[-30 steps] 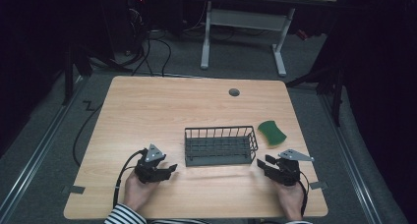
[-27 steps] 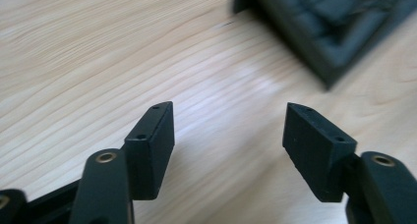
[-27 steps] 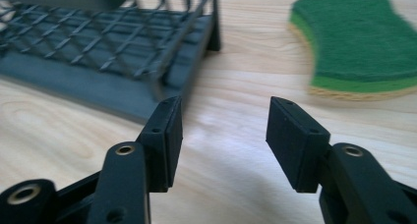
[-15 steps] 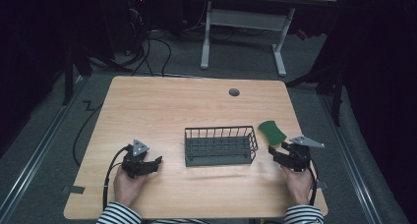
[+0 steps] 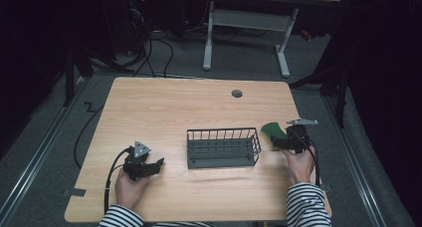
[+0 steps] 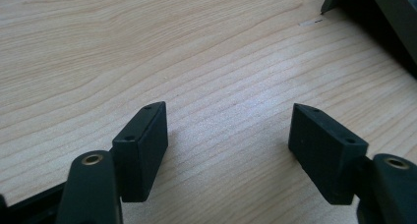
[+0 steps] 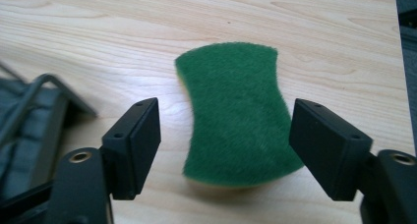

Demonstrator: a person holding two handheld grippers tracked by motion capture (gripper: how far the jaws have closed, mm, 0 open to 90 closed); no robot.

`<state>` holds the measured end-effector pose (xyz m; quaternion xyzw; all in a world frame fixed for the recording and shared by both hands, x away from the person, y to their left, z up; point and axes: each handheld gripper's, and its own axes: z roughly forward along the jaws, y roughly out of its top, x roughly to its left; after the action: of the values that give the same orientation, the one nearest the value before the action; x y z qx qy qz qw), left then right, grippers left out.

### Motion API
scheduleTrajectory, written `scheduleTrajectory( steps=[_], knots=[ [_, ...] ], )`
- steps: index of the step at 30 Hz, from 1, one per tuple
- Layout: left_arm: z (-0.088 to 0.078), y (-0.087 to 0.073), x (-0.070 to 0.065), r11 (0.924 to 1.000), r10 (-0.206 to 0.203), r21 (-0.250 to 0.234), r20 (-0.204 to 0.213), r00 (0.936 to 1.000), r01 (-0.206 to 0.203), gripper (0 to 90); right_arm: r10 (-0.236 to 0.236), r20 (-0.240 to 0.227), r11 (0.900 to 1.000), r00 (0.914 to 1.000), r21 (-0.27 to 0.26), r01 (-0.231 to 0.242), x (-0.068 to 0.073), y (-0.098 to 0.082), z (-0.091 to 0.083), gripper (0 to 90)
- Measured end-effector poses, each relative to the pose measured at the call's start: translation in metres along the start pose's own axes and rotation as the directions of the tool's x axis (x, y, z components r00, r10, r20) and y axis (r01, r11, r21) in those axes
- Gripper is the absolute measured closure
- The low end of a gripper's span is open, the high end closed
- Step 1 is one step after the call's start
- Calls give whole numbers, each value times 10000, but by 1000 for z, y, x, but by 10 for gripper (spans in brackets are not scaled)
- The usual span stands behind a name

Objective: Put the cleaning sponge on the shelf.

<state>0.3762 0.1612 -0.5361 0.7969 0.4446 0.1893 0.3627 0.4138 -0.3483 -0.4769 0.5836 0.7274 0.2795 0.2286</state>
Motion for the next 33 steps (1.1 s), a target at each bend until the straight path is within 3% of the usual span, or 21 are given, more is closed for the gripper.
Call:
scheduleTrajectory(
  steps=[2, 5, 8, 12, 13, 19, 20, 24, 26, 33],
  knots=[
    [0, 0, 0, 10000, -15, 0, 1, 10000, 15, 319, -104, 168, 9990, 9998, 432, 97, -3, 8, 7, 246],
    [0, 0, 1, 10000, -30, -1, 11, 10000, 30, 319, -144, 179, 9977, 9997, 661, 132, -4, 12, 11, 247],
    [0, 0, 1, 10000, -32, -3, 8, 10000, 32, 320, -577, 300, 9911, 9979, 1219, 536, -4, 20, 19, 234],
    [0, 0, 0, 10000, -23, 0, -4, 10000, 23, 320, -721, 198, 9822, 9972, 1751, 675, -7, 30, 28, 225],
    [0, 0, 0, 10000, -23, 1, -5, 10000, 23, 319, -738, 120, 9723, 9972, 2231, 693, -9, 35, 34, 200],
    [0, 0, 0, 10000, -10, 10, -7, 10000, 10, 318, -684, -94, 9608, 9976, 2685, 684, -12, 38, 45, 189],
    [0, 0, 0, 10000, -5, 9, -15, 10000, 5, 319, -680, -139, 9510, 9976, 3015, 690, -15, 35, 50, 173],
    [0, 0, 0, 10000, 10, 1, -40, 10000, -10, 318, -598, -286, 9454, 9978, 3192, 659, -16, 33, 55, 173],
    [0, 0, 0, 10000, 7, -3, -43, 10000, -7, 318, -716, -335, 9413, 9969, 3283, 787, -15, 32, 59, 217],
    [0, 0, 0, 10000, 6, -2, -44, 10000, -6, 317, -686, -425, 9389, 9967, 3350, 790, -13, 32, 60, 280]
  ],
)
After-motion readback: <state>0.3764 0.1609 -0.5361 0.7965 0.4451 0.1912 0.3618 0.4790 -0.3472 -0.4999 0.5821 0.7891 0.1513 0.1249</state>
